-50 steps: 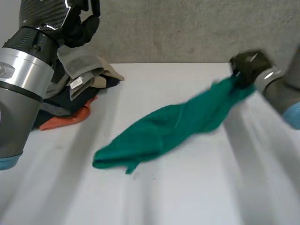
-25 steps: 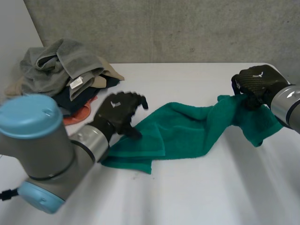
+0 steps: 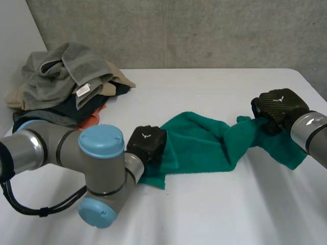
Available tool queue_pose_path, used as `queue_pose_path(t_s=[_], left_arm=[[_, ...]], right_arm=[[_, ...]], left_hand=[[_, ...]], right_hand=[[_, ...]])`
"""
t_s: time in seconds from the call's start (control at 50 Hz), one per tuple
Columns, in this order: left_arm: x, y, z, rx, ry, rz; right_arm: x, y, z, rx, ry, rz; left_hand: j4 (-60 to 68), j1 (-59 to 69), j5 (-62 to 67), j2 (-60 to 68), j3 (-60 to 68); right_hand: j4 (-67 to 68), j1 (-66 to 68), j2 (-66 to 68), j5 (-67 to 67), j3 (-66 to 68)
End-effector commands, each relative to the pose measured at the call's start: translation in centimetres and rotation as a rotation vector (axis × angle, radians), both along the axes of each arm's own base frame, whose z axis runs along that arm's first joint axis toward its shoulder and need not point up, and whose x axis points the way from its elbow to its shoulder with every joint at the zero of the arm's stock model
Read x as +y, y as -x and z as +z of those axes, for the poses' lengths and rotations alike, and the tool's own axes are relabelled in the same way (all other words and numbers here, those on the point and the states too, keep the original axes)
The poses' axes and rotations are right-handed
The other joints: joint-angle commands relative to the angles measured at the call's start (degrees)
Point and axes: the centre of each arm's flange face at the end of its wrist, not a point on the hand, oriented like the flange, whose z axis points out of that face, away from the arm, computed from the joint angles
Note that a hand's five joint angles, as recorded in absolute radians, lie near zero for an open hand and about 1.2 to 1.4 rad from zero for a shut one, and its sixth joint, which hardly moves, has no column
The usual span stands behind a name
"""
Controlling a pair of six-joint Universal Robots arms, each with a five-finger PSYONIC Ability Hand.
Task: Fold the laundry.
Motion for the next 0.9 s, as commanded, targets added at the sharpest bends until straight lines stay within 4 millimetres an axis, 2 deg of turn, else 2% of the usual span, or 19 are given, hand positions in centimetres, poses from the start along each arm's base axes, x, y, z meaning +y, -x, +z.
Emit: queue_pose_path(t_s=[0.02, 0.08, 0.16, 0.24, 0.34, 0.38, 0.4, 0.48, 0.52, 0.58, 0.62, 0.64, 0.68, 0.7, 0.76, 0.78, 0.8, 0.84, 0.9], left_arm=[[-2.6, -2.1, 5.5, 0.074, 0.100, 0.084], [-2.9, -4.5, 10.4, 0.137, 0.179, 0.133], [-2.6, -7.0, 15.3, 0.195, 0.278, 0.178], [-2.4, -8.7, 17.1, 0.183, 0.279, 0.190], [-2.7, -9.8, 14.9, 0.103, 0.145, 0.190], [-3.0, -9.7, 12.7, 0.064, 0.070, 0.189], [-3.4, -9.4, 10.6, 0.031, 0.010, 0.184], [-5.1, -8.6, 7.3, -0.034, -0.038, 0.171], [-6.1, -8.0, 7.0, -0.047, -0.013, 0.159], [-8.9, -6.4, 7.8, -0.028, 0.106, 0.147], [-10.4, -5.4, 9.4, 0.017, 0.199, 0.142], [-11.9, -4.7, 11.5, 0.072, 0.308, 0.144], [-13.4, -4.2, 14.1, 0.135, 0.432, 0.153], [-14.6, -3.7, 17.1, 0.208, 0.574, 0.162], [-15.3, -3.4, 20.9, 0.296, 0.744, 0.172], [-15.5, -3.4, 23.3, 0.352, 0.845, 0.184], [-15.6, -3.4, 24.3, 0.378, 0.888, 0.189], [-15.6, -3.7, 25.9, 0.418, 0.955, 0.201], [-15.5, -3.9, 27.3, 0.454, 1.014, 0.216]], right_arm=[[-0.3, 0.7, 1.3, 0.052, 0.054, -0.044], [0.2, 1.1, 3.2, 0.130, 0.118, -0.051], [0.4, 2.6, 5.3, 0.268, 0.180, -0.067], [1.1, 3.6, 6.7, 0.386, 0.204, -0.060], [2.7, 3.5, 7.0, 0.448, 0.173, -0.022], [2.8, 3.5, 6.4, 0.453, 0.144, -0.011], [2.9, 3.4, 6.2, 0.455, 0.132, -0.006], [2.5, 2.8, 4.1, 0.462, 0.071, 0.027], [1.6, 1.9, 2.8, 0.464, 0.049, 0.056], [-0.7, 0.8, 2.7, 0.464, 0.101, 0.027], [-2.0, 0.3, 3.3, 0.463, 0.161, -0.012], [-2.9, 0.1, 3.8, 0.458, 0.206, -0.043], [-5.3, -0.4, 6.1, 0.415, 0.361, -0.138], [-6.0, -0.6, 7.0, 0.391, 0.423, -0.171], [-8.1, -1.1, 11.2, 0.250, 0.692, -0.285], [-8.4, -1.2, 12.1, 0.210, 0.756, -0.302], [-8.8, -1.4, 13.6, 0.136, 0.876, -0.325], [-8.9, -1.4, 14.8, 0.075, 0.970, -0.344], [-8.7, -1.6, 15.0, 0.035, 1.041, -0.348]], left_hand=[[11.45, 13.70, 14.08, 11.87, 11.97], [11.45, 13.70, 14.08, 11.87, 11.97], [11.45, 13.70, 14.08, 11.87, 11.97], [11.45, 13.70, 14.08, 11.87, 11.97], [11.45, 13.70, 14.08, 11.87, 11.97], [11.45, 13.70, 14.08, 11.87, 11.97], [11.45, 13.70, 14.08, 11.87, 11.97], [11.45, 13.70, 14.08, 11.87, 11.97], [11.45, 13.70, 14.08, 11.87, 11.97], [11.45, 13.70, 14.08, 11.87, 11.97], [11.45, 13.70, 14.08, 11.87, 11.97], [11.45, 13.70, 14.08, 11.87, 11.97], [11.45, 13.70, 14.08, 11.87, 11.97], [11.45, 13.70, 14.08, 11.87, 11.97], [11.45, 13.70, 14.08, 11.87, 11.97], [11.45, 13.70, 14.08, 11.87, 11.97], [11.45, 13.70, 14.08, 11.87, 11.97], [11.45, 13.70, 14.08, 11.87, 11.97], [11.45, 13.70, 14.08, 11.87, 11.97]], right_hand=[[11.37, 17.94, 12.52, 13.47, 11.88], [11.37, 17.94, 12.52, 13.47, 11.88], [11.37, 17.94, 12.52, 13.47, 11.88], [11.37, 17.94, 12.52, 13.47, 11.88], [11.37, 17.94, 12.52, 13.47, 11.88], [11.37, 17.94, 12.52, 13.47, 11.88], [11.37, 17.94, 12.52, 13.47, 11.88], [11.37, 17.94, 12.52, 13.47, 11.88], [11.37, 17.94, 12.52, 13.47, 11.88], [11.37, 17.94, 12.52, 13.47, 11.88], [11.37, 17.94, 12.52, 13.47, 11.88], [11.37, 17.94, 12.52, 13.47, 11.88], [11.37, 17.94, 12.52, 13.47, 11.88], [11.37, 17.94, 12.52, 13.47, 11.88], [11.37, 17.94, 12.52, 13.47, 11.88], [11.37, 17.94, 12.52, 13.47, 11.88], [11.37, 17.94, 12.52, 13.47, 11.88], [11.37, 17.94, 12.52, 13.47, 11.88], [11.37, 17.94, 12.52, 13.47, 11.88]])
